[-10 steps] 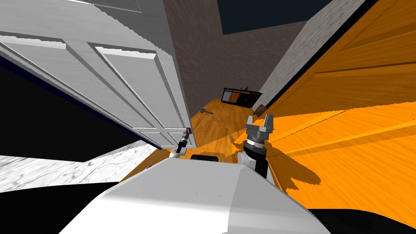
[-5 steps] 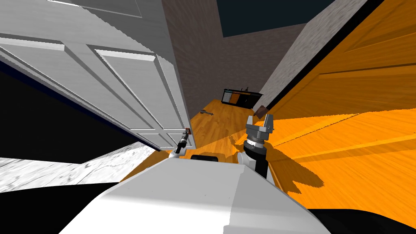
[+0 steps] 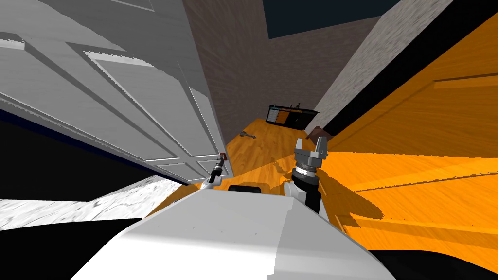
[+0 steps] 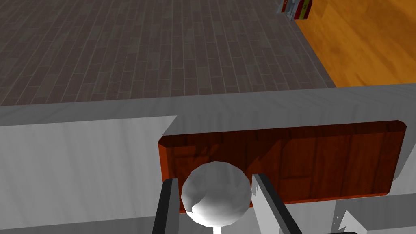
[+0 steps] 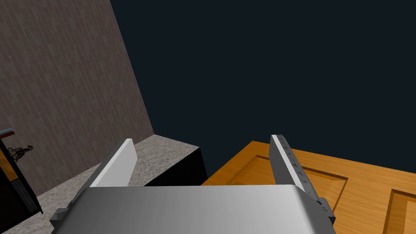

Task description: Push the door open

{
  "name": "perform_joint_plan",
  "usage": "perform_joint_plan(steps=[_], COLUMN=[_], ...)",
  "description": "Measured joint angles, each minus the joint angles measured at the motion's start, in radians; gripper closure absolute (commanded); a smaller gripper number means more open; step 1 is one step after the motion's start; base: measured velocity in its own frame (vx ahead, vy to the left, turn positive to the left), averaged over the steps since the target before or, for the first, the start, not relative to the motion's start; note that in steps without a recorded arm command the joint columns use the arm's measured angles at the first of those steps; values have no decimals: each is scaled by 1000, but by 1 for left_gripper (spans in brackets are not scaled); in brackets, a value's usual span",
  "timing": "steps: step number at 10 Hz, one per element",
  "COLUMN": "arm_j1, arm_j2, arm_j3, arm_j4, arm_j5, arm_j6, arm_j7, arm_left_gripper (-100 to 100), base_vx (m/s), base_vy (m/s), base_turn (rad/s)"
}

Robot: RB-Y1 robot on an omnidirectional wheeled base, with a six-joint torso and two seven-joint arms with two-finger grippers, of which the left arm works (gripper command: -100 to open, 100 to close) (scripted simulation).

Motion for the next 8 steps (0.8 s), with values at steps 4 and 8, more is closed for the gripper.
perform_joint_plan(steps=[4, 8], arm_j1=[1, -1], arm_j2=[5, 10], arm_j3=[25, 55], arm_j4=[-13, 18], arm_j5=[16, 36], arm_j6=[10, 0], arm_j7=[-11, -24], arm_left_gripper=[100, 100], base_vx=[94, 164], base_vy=[-15, -46], base_turn=[19, 65])
